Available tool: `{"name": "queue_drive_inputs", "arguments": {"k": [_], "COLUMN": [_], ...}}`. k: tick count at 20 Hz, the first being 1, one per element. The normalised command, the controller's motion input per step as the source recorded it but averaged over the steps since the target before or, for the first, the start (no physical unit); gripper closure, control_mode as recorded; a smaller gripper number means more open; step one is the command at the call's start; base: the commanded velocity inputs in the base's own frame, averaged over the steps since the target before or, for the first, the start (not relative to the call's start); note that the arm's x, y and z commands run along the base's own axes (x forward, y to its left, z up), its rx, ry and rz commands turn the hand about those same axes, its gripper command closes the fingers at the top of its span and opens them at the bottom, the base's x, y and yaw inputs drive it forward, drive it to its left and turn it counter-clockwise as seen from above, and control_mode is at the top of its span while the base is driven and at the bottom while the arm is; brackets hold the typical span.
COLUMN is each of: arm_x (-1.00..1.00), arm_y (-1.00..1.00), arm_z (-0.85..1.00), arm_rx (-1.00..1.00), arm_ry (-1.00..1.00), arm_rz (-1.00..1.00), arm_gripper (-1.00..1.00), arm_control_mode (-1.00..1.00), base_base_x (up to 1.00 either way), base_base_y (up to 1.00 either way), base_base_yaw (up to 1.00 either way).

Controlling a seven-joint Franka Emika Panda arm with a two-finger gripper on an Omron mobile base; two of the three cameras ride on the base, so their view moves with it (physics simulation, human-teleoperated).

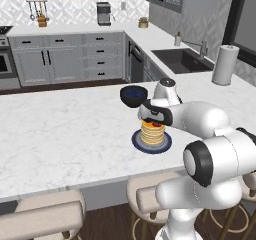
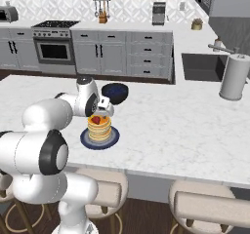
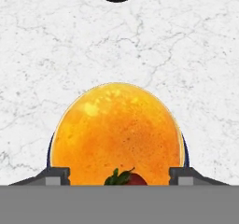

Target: Take the strawberry from the fridge and place it on top of the pancake, located on the dining counter.

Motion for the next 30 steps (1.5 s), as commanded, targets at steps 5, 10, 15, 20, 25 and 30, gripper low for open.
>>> {"name": "queue_drive_inputs", "arguments": {"k": [5,10,15,20,25,30], "arm_x": [0.00,-0.04,-0.70,-1.00,-1.00,-1.00], "arm_y": [0.00,0.00,0.04,0.60,1.00,1.00], "arm_z": [0.00,0.15,0.72,0.49,0.24,-0.07], "arm_rx": [0.00,0.00,0.00,-0.02,-0.11,-0.14], "arm_ry": [0.00,0.00,-0.06,-0.06,0.00,0.01], "arm_rz": [0.00,0.00,0.00,0.00,0.00,0.00], "arm_gripper": [-1.00,-1.00,-1.00,-1.00,-1.00,-1.00], "arm_control_mode": [-1.00,-1.00,-1.00,-1.00,-1.00,-1.00], "base_base_x": [0.00,0.00,0.00,0.00,0.00,0.00], "base_base_y": [0.00,0.00,0.00,0.00,0.00,0.00], "base_base_yaw": [0.00,0.00,0.00,0.00,0.00,0.00]}}
